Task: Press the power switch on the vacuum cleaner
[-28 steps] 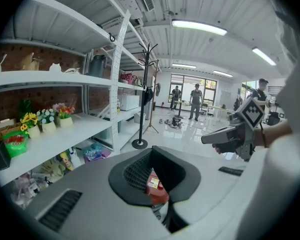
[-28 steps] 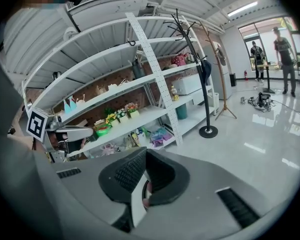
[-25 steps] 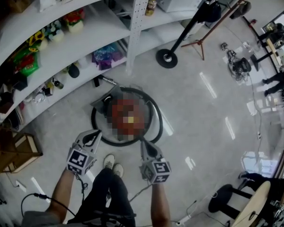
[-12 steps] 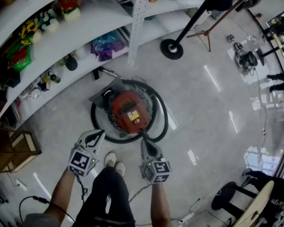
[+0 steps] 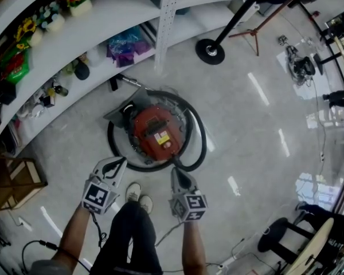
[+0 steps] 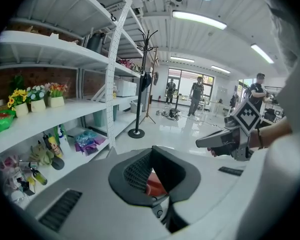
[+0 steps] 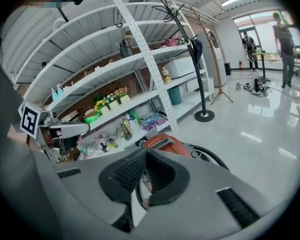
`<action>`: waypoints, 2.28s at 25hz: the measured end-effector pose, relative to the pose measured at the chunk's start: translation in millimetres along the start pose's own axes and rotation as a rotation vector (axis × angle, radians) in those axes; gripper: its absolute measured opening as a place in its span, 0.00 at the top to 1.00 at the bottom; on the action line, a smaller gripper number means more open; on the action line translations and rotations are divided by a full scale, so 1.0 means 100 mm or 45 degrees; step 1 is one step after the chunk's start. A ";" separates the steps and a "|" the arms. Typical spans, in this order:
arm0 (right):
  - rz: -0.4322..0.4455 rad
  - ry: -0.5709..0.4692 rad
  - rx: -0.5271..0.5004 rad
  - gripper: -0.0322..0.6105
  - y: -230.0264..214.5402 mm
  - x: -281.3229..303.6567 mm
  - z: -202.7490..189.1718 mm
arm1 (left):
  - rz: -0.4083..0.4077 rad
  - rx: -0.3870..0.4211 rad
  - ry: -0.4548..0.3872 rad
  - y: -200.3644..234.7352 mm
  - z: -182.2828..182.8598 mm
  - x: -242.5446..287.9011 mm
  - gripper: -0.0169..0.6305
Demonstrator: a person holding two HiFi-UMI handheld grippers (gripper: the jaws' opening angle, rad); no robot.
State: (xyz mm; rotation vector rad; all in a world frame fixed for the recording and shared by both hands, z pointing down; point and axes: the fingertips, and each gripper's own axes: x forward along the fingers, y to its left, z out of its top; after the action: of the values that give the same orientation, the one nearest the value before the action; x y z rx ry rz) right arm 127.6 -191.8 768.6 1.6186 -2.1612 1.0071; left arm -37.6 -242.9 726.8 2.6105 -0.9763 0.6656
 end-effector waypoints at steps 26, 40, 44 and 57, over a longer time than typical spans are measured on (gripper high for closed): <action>-0.007 0.064 -0.029 0.93 -0.37 0.79 -0.64 | -0.035 -0.019 0.043 0.04 -0.71 0.43 0.96; 0.004 0.061 -0.049 0.93 -0.47 1.21 -0.69 | -0.012 0.031 0.058 0.14 -0.83 0.43 0.96; 0.001 0.071 -0.059 0.93 -0.50 1.32 -0.74 | -0.010 0.035 0.053 0.15 -0.84 0.41 0.96; -0.037 0.076 -0.045 0.93 -0.64 1.58 -0.83 | -0.009 0.027 0.073 0.20 -0.95 0.39 0.96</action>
State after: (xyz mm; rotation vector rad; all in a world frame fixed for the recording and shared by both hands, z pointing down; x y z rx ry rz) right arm 115.8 -262.5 944.2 1.5791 -2.0985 0.9903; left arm -55.9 -240.5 829.9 2.5963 -0.9480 0.7483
